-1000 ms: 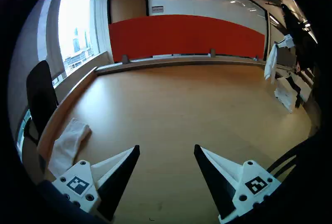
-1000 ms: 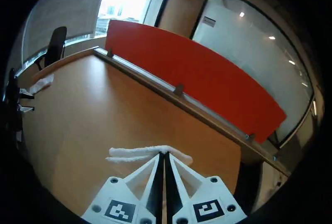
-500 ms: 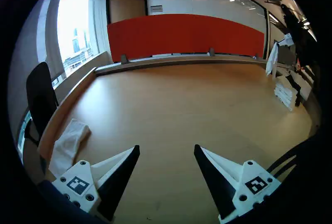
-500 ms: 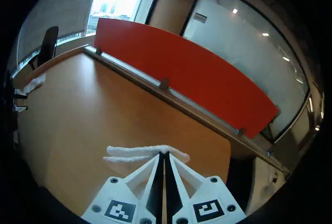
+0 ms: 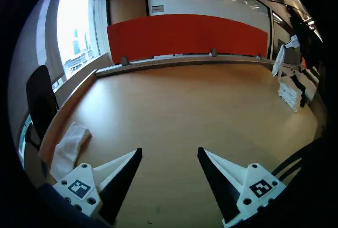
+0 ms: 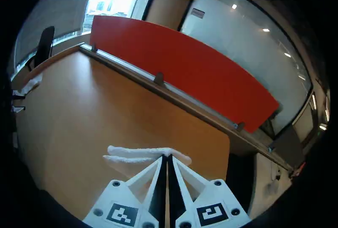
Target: Fold towel
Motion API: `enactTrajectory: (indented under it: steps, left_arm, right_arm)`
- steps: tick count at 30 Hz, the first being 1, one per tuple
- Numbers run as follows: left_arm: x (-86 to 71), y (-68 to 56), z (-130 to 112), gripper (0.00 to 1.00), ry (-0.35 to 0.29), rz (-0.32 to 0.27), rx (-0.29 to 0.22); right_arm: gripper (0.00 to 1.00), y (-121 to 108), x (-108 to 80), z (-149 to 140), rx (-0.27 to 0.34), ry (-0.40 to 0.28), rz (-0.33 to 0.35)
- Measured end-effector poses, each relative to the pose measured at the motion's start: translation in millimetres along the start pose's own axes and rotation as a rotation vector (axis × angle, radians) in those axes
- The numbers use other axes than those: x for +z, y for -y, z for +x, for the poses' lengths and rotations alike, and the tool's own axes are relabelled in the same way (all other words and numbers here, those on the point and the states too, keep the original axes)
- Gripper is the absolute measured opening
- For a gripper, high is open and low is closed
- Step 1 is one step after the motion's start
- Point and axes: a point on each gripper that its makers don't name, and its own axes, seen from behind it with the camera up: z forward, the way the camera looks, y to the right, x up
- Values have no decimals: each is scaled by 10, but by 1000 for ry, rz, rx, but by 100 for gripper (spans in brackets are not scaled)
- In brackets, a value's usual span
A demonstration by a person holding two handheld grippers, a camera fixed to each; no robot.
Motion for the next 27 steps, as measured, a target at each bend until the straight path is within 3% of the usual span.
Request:
enactTrajectory:
  steps: [6, 18, 27]
  left_arm:
    - [5, -45, 26, 97, -1, -8, 7]
    - [0, -102, 46, 97, 1, -17, 21]
    - [-11, -131, 35, 97, 3, -21, 29]
  right_arm:
    - [1, -85, -121, -199, 22, 16, -18]
    - [1, -179, -415, -912, 94, 86, -59]
    - [1, -166, -486, -1380, 138, 148, -77]
